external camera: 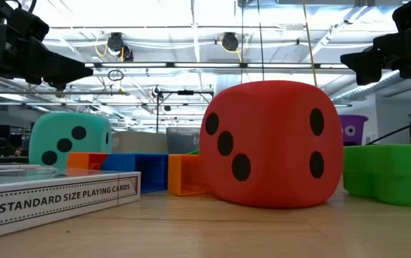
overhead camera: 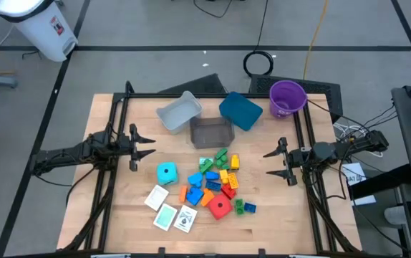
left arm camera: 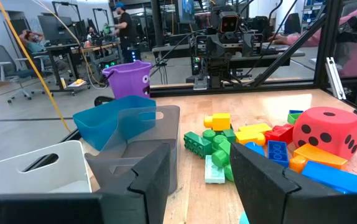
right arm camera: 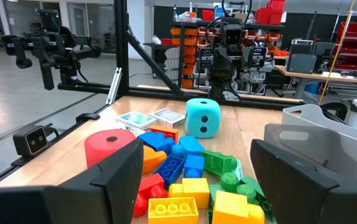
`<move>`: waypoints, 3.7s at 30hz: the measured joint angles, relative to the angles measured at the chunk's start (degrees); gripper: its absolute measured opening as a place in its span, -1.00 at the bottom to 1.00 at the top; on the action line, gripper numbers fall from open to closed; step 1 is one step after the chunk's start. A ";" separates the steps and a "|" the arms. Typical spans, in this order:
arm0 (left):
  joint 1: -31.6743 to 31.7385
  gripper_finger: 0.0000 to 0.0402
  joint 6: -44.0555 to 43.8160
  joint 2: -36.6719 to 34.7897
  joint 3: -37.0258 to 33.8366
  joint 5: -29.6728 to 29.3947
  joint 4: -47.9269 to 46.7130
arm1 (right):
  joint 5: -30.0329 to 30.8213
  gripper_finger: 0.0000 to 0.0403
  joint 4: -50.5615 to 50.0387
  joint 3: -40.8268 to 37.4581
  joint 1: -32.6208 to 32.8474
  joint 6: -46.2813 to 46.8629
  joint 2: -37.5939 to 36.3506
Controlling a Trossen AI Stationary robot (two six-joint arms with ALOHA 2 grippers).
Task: Pick & Place Toys
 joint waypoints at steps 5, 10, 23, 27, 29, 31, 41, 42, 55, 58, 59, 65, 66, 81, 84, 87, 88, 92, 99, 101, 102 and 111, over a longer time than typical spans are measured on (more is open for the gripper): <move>0.01 -0.14 0.00 0.00 -0.02 0.00 -0.01 | -0.01 0.33 0.01 0.00 -0.01 -0.01 -0.01; 0.02 -0.14 0.00 0.00 0.00 0.00 -0.02 | 0.00 0.33 0.00 0.01 0.01 0.00 -0.02; 0.00 -0.14 0.00 0.00 -0.02 -0.02 -0.02 | 0.00 0.33 -0.01 0.01 -0.01 0.00 -0.02; 0.02 -0.14 0.00 0.00 0.00 -0.01 0.00 | -0.01 0.33 0.01 -0.01 0.00 -0.01 -0.02; 0.01 -0.14 0.00 0.00 -0.01 0.00 -0.02 | 0.00 0.33 0.00 0.01 -0.01 -0.02 -0.02; 0.01 -0.14 0.00 0.00 -0.02 -0.01 0.00 | 0.00 0.33 -0.01 0.01 0.01 0.00 -0.02; 0.00 -0.14 0.00 0.00 -0.02 0.00 0.00 | -0.02 0.33 -0.01 -0.01 -0.01 0.00 -0.02; 0.02 -0.14 0.00 0.00 -0.02 0.00 -0.02 | 0.00 0.33 -0.01 0.01 -0.01 0.00 0.00; 0.01 -0.14 0.00 0.00 -0.02 0.00 -0.01 | -0.01 0.33 -0.01 0.00 0.00 -0.01 -0.01; 0.01 -0.14 0.00 0.00 0.00 -0.01 0.00 | -0.01 0.33 -0.01 0.01 -0.01 0.00 -0.01; 0.02 -0.14 0.00 0.00 -0.02 -0.01 0.00 | -0.01 0.33 0.00 0.00 0.00 0.00 0.00; 0.02 -0.14 0.00 0.00 0.00 0.00 -0.02 | -0.01 0.33 0.00 0.00 -0.01 -0.01 -0.01; 0.00 -0.14 0.00 0.00 -0.02 0.00 -0.01 | 0.00 0.33 -0.01 0.01 -0.01 -0.02 0.00; -0.13 -0.14 -6.66 0.00 -0.02 0.53 10.41 | 0.00 0.33 -0.01 0.00 0.01 0.00 0.00; -0.15 -0.14 -14.70 0.00 -0.02 0.57 14.49 | -0.01 0.33 0.01 -0.01 0.00 -0.01 -0.01; -0.19 -0.14 -24.84 0.02 -0.04 -0.01 16.31 | 0.00 0.33 -0.01 -0.01 -0.01 0.00 -0.01; -0.18 -0.14 -27.45 0.00 -0.02 -0.78 17.05 | 0.00 0.33 0.01 -0.01 0.01 0.00 -0.01; -0.18 -0.14 -33.13 0.00 -0.02 -2.48 18.18 | 0.00 0.33 0.01 0.01 0.01 0.00 -0.02; -0.18 -0.14 -37.54 0.00 -0.02 -2.55 17.99 | 0.00 0.33 0.01 -0.01 0.00 0.00 -0.02; -0.09 -0.14 -39.44 0.01 -0.02 -3.33 17.06 | 0.00 0.33 -0.01 0.00 -0.01 0.00 -0.01; -0.09 -0.14 -39.50 0.17 -0.02 -3.60 16.17 | 0.00 0.33 0.01 0.01 0.00 0.00 -0.01; -1.81 0.21 -46.80 10.69 -0.02 -3.40 16.28 | -0.02 0.33 -0.01 0.01 0.01 -0.02 -0.02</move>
